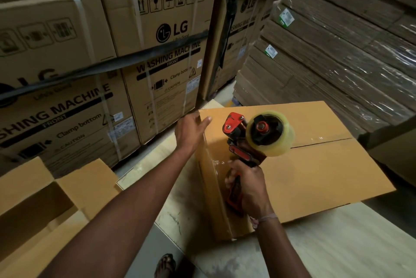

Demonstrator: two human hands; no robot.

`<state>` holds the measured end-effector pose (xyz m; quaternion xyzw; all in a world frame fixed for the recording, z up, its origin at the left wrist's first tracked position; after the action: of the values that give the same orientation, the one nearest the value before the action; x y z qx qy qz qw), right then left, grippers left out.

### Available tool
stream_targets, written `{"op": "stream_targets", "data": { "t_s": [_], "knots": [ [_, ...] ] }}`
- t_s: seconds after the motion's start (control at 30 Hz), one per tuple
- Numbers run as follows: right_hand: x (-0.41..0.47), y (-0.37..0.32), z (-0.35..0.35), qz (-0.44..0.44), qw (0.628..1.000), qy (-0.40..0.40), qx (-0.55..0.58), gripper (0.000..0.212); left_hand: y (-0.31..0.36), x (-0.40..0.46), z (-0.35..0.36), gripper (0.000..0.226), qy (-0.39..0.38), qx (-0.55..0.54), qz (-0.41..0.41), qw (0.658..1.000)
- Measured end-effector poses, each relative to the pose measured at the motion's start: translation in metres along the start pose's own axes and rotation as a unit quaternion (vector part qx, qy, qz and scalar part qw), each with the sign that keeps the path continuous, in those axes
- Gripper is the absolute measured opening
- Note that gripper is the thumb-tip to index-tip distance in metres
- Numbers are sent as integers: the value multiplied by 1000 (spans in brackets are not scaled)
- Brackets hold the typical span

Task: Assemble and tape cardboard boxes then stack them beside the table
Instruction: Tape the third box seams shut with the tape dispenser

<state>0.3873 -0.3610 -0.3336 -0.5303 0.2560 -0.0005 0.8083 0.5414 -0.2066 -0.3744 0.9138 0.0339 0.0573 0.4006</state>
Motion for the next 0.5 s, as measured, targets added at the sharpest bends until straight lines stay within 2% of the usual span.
{"op": "stream_targets", "data": {
  "t_s": [0.1,0.2,0.27,0.37,0.43,0.5],
  "knots": [
    [-1,-5,-5,12,1000,2,8,27,10,-1,-1,35,16,47,10,999],
    [1,-23,-23,-12,999,20,-22,17,25,-6,11,60,16,161,10,987],
    [5,-40,-42,-40,997,55,-44,9,41,-8,23,71,17,232,89,969],
    [23,-70,-80,-74,987,120,-71,7,69,-10,48,77,-53,313,222,922],
    [35,-87,-108,-85,982,138,-95,6,82,-2,62,84,-99,349,232,903],
    [43,-98,-134,-88,980,142,-108,13,90,9,72,90,-114,365,206,901]
  ]
}}
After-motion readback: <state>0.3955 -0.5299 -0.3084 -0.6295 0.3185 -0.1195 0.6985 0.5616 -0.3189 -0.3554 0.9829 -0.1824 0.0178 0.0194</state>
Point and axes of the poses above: each hand's wrist, its own x-axis towards the middle knuckle, its own z-axis out of the palm, y = z × x, the point moved 2 cm from there along x, towards the middle knuckle, and after that the axes turned 13 degrees about x, right-handed, at the moved point
